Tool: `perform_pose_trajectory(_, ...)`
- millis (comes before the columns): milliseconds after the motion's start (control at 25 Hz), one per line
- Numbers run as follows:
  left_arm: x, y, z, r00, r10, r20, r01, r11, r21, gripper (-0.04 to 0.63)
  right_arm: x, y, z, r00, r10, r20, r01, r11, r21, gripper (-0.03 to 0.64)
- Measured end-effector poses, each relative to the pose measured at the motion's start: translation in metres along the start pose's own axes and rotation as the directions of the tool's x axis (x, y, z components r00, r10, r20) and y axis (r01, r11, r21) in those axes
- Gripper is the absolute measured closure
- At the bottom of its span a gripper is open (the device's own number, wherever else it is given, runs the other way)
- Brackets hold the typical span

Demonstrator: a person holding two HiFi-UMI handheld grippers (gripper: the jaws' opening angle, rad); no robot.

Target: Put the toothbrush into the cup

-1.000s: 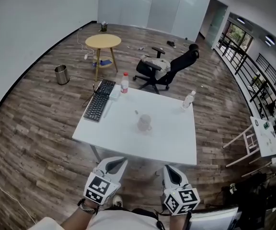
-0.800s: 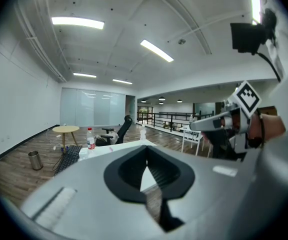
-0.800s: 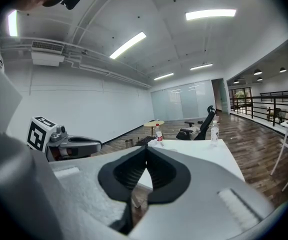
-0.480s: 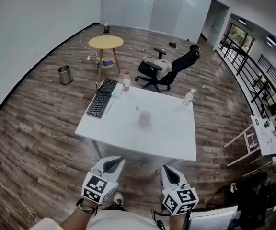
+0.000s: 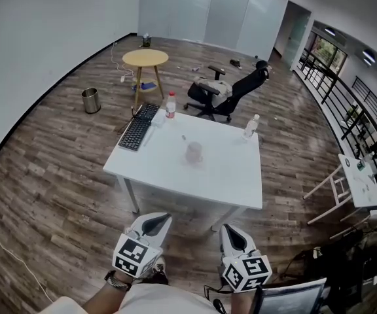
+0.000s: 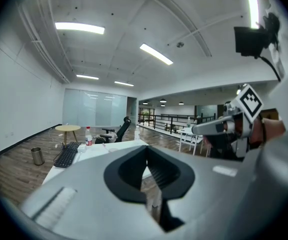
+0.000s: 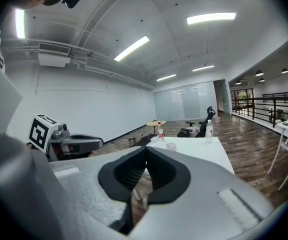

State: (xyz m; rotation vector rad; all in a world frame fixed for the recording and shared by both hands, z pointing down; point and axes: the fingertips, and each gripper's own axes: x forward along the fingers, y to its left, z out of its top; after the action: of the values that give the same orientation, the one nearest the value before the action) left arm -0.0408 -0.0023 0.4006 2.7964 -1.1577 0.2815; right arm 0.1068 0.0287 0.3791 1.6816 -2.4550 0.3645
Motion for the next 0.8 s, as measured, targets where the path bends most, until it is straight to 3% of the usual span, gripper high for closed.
perform_pose_trajectory(600, -0.072, -0.071, -0.016, 0.996, 0.086, 0.016, -0.086, 0.996, 0.02, 0.588, -0.096, 0.03, -0.019, 0.998, 0.047, 0.045, -0.045, 0.998, -0.039, 0.615)
perform_pose_trajectory(800, -0.101, -0.102, -0.017, 0.996, 0.084, 0.012, -0.085, 0.996, 0.032, 0.588, -0.13, 0.046, -0.025, 0.997, 0.063, 0.047, -0.061, 0.997, -0.045, 0.615)
